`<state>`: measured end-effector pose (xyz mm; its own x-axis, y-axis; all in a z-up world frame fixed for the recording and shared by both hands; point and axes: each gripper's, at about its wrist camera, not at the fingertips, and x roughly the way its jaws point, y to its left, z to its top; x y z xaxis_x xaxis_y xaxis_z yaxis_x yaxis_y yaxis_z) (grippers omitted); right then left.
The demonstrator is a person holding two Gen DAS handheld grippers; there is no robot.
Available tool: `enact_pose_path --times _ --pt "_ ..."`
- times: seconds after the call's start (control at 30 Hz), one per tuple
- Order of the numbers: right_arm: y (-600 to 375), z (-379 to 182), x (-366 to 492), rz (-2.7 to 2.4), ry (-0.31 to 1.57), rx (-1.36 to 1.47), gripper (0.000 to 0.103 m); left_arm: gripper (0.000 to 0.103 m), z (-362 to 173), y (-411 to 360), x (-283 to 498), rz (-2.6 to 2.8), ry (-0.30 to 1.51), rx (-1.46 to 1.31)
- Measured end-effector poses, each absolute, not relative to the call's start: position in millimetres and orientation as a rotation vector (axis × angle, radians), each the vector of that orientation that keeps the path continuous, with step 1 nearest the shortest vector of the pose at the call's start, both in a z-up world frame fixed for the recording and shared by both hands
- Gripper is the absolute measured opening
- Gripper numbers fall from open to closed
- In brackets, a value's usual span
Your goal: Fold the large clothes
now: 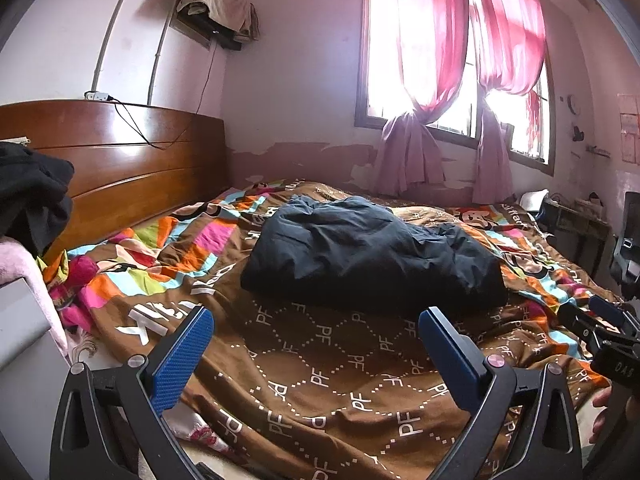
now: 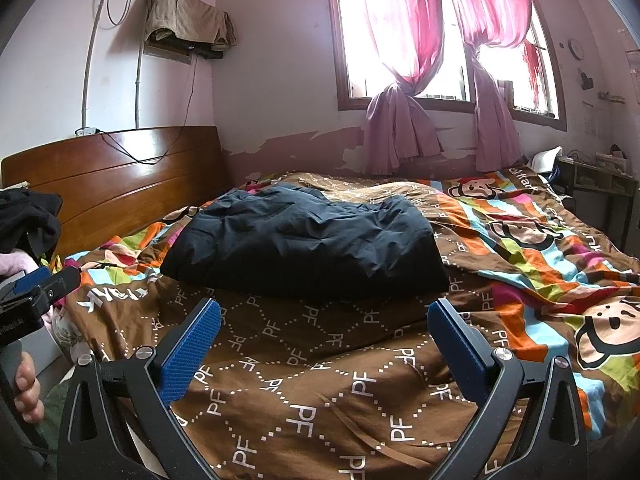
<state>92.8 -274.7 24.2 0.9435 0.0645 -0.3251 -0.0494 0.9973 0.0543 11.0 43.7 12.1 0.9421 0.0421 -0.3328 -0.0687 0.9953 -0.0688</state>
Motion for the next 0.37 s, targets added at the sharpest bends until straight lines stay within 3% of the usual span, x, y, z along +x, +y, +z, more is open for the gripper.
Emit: enact_pose_path --times 0.37 --pt "-274.5 24.2 92.8 0.057 0.334 0.047 0.102 0.103 13.5 42.4 13.6 0.067 0.340 -0.078"
